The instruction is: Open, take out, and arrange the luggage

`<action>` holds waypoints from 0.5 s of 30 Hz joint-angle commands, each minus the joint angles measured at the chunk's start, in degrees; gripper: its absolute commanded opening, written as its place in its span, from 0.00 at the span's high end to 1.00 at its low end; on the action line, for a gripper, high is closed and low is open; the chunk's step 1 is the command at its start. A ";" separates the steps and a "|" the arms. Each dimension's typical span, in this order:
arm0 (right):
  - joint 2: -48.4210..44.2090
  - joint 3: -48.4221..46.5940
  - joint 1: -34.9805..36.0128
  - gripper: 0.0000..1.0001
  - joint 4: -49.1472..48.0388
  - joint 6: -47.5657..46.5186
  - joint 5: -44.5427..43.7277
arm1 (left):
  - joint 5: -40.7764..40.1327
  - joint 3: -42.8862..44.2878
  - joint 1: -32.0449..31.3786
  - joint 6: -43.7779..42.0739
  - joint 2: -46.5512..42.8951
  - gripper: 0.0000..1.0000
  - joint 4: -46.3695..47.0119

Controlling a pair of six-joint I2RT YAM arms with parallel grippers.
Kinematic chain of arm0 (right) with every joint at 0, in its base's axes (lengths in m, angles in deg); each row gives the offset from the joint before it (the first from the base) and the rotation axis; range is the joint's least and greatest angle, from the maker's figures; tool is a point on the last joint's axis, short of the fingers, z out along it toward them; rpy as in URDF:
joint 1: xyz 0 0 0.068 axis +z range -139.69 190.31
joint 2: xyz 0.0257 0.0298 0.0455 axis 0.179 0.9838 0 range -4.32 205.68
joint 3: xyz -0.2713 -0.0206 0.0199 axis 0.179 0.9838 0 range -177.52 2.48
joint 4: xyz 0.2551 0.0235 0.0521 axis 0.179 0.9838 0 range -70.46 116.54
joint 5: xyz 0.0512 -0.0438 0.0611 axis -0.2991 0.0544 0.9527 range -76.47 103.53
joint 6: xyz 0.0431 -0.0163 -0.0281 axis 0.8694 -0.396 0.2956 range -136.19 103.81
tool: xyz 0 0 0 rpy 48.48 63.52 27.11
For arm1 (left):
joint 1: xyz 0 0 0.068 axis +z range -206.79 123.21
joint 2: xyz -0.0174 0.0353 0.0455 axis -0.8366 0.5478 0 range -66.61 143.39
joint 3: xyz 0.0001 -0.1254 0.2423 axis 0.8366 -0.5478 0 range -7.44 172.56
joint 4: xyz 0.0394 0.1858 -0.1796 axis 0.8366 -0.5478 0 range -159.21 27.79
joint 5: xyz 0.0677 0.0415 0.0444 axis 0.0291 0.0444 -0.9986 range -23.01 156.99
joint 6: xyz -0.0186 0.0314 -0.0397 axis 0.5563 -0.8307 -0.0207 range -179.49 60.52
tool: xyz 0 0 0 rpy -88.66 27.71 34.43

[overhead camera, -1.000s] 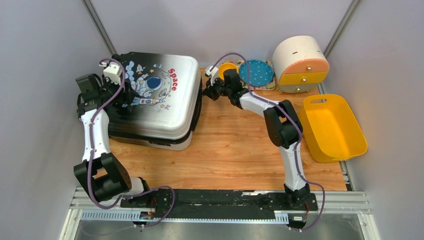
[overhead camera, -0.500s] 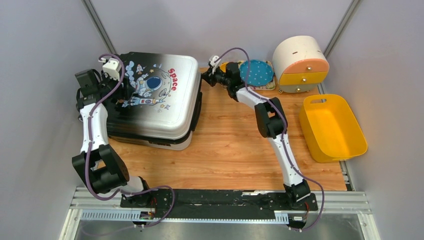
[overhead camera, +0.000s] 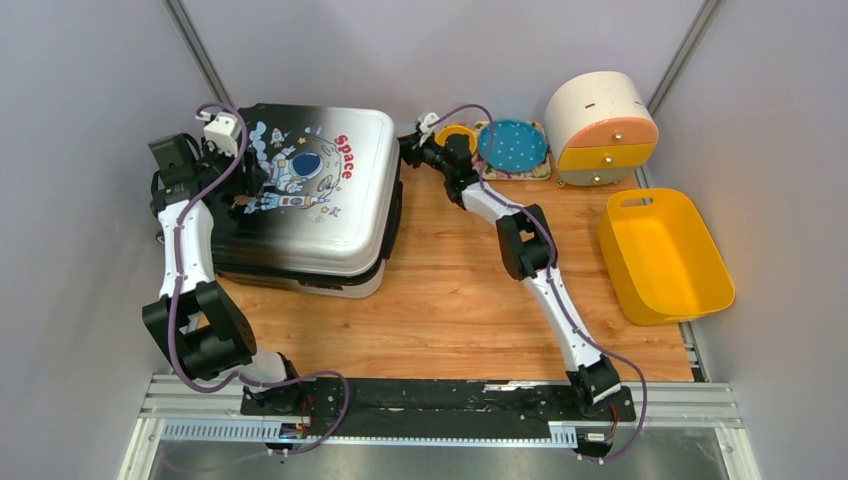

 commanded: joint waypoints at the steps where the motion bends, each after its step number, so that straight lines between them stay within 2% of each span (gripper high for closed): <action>1: -8.97 7.11 -2.02 0.63 -3.96 0.32 -7.69 | -3.43 -1.59 0.16 -1.08 3.40 0.30 -11.74; 4: -17.67 13.91 -3.95 0.52 3.15 0.40 -7.60 | -2.37 -1.59 0.16 -0.91 2.70 0.29 -11.13; 10: -31.05 25.43 -7.64 0.45 22.66 0.40 -3.32 | 0.79 -2.20 0.16 -0.82 1.30 0.29 -9.46; 12: -33.35 27.63 -8.09 0.44 28.88 4.51 -0.76 | 1.41 -2.73 0.16 -0.82 0.42 0.28 -8.84; 14: -35.20 28.42 -8.44 0.45 32.16 8.56 6.08 | 2.47 -2.91 0.16 -1.08 -0.11 0.25 -8.40; 15: -35.38 29.30 -8.62 0.46 33.22 13.54 9.59 | 2.82 -2.82 0.16 -1.08 -0.64 0.25 -8.31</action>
